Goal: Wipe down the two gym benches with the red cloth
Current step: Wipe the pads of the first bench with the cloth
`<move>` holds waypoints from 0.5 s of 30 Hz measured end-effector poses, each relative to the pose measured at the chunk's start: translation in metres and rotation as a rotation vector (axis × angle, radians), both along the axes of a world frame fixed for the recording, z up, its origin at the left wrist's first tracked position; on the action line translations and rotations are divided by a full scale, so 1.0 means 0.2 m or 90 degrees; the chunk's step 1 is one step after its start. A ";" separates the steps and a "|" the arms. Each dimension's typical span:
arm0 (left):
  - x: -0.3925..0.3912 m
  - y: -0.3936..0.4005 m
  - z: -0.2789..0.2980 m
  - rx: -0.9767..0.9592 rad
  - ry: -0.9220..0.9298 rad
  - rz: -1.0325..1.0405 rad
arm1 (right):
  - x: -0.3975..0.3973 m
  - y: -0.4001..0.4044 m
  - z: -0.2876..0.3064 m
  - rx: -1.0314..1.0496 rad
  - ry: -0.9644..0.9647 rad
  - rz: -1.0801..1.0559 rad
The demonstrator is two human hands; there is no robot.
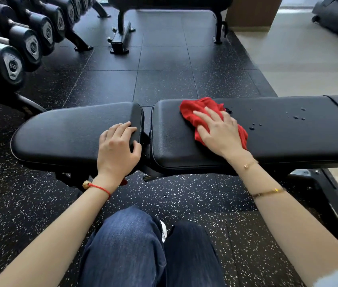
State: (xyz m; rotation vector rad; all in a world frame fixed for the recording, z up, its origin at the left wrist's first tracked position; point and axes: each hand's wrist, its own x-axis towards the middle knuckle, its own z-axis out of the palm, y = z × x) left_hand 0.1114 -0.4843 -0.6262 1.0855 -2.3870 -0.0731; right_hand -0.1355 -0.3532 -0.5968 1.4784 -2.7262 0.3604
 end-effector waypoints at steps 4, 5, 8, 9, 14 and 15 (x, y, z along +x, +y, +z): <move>0.00 0.00 0.00 0.002 0.005 0.006 | 0.10 -0.22 0.03 0.027 -0.017 -0.002; 0.00 0.00 0.00 0.002 0.008 0.006 | 0.17 -0.24 0.03 0.028 -0.014 0.031; 0.00 0.00 0.01 0.005 0.010 0.001 | 0.38 -0.17 0.00 0.009 0.009 0.152; 0.00 -0.01 0.01 0.007 0.011 -0.001 | 0.42 -0.12 -0.01 0.000 0.008 0.182; 0.02 -0.02 0.00 0.009 0.022 -0.009 | 0.33 0.09 -0.03 -0.051 0.005 0.167; 0.02 -0.02 0.00 0.010 0.023 -0.010 | 0.28 0.10 -0.03 -0.058 0.009 0.145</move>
